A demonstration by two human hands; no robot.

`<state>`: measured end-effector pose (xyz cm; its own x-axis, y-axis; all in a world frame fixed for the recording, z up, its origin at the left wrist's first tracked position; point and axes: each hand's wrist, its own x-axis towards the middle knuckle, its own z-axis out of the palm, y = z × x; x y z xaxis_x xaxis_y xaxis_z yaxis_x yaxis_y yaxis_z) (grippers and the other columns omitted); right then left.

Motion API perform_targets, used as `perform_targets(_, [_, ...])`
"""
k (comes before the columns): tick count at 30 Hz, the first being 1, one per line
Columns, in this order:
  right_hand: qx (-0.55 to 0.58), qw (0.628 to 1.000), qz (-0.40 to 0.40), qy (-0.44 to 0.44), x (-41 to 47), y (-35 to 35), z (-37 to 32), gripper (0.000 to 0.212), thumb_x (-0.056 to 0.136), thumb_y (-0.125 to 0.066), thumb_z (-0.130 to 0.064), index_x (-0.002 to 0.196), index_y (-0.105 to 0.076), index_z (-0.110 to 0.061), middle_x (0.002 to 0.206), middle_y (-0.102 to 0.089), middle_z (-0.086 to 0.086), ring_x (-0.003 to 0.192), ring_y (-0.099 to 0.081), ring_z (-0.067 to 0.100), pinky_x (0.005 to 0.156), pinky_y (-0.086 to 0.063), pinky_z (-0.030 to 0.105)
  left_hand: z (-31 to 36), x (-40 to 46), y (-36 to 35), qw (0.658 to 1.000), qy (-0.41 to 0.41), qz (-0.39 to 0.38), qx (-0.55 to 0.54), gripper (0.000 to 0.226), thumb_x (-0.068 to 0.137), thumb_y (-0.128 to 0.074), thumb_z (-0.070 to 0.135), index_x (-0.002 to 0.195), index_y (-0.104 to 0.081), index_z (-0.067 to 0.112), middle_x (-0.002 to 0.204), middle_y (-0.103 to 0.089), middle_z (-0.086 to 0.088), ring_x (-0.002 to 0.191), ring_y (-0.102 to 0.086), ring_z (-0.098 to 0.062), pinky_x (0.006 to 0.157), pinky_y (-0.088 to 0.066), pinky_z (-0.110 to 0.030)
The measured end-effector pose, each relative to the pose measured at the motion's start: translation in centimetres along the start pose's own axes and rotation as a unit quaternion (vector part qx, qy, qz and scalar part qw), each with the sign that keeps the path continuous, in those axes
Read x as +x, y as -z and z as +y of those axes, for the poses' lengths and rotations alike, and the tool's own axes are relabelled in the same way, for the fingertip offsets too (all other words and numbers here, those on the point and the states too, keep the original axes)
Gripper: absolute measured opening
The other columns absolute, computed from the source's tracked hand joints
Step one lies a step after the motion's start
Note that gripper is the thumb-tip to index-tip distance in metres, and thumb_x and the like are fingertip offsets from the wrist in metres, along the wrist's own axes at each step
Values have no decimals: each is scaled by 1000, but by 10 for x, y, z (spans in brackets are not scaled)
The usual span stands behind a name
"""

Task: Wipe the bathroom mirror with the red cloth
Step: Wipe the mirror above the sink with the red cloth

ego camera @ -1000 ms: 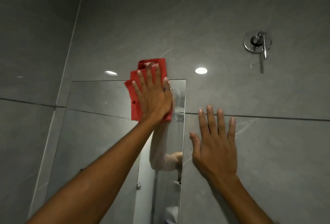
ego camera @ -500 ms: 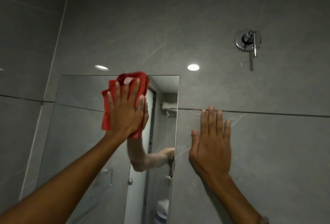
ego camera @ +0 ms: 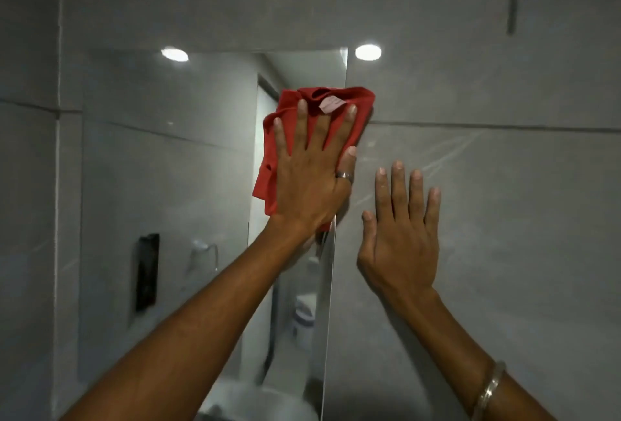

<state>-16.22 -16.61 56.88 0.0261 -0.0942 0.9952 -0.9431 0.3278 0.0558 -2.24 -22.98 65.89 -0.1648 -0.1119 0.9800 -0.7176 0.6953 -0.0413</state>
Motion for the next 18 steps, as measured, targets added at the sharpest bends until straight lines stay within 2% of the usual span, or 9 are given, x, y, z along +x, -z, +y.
perform_targets(6, [5,999,-40,17,-75,-2,4,65,110,-28,-39,170,-15,-16,178,-13,11,166,-11,33,135,0,52,9,-136,-31,1000,10,-18,-2,59,109,-22,50,164,-19,27,174,-14,-8,161,-2,-37,128,6,-62])
perform_targets(8, [2,998,-60,28,-102,-1,6,66,110,-27,-39,170,-8,-17,179,-10,9,166,-1,28,135,3,51,12,-189,-44,1000,18,-22,1,61,109,-27,50,164,-16,27,174,-10,-6,161,3,-37,127,11,-60])
perform_targets(10, [5,997,-70,41,-123,-1,7,66,110,-29,-39,169,-9,-17,177,-5,5,165,8,23,134,2,51,14,-245,-55,999,26,-47,5,63,107,-29,51,164,-12,31,175,-6,-4,161,2,-37,126,13,-61])
perform_targets(12, [7,996,-76,49,-137,-1,8,66,109,-32,-38,168,-11,-16,176,-3,5,165,11,22,134,2,51,14,-303,-61,996,25,-81,11,64,105,-31,50,164,-10,35,172,-20,-4,160,-3,-36,126,11,-64])
perform_targets(15, [8,995,-83,60,-155,2,9,69,108,-34,-36,170,-7,-19,179,4,3,167,8,23,135,3,50,12,-382,-61,987,-9,-153,39,68,102,-38,50,163,-11,37,149,-46,-2,159,-3,-36,126,8,-65])
perform_targets(18, [6,991,-112,71,-166,7,12,69,108,-28,-37,171,-4,-19,180,2,4,167,4,25,135,4,49,7,-407,-60,982,5,-181,58,70,98,-46,49,162,-18,42,145,-49,0,161,4,-33,126,7,-64])
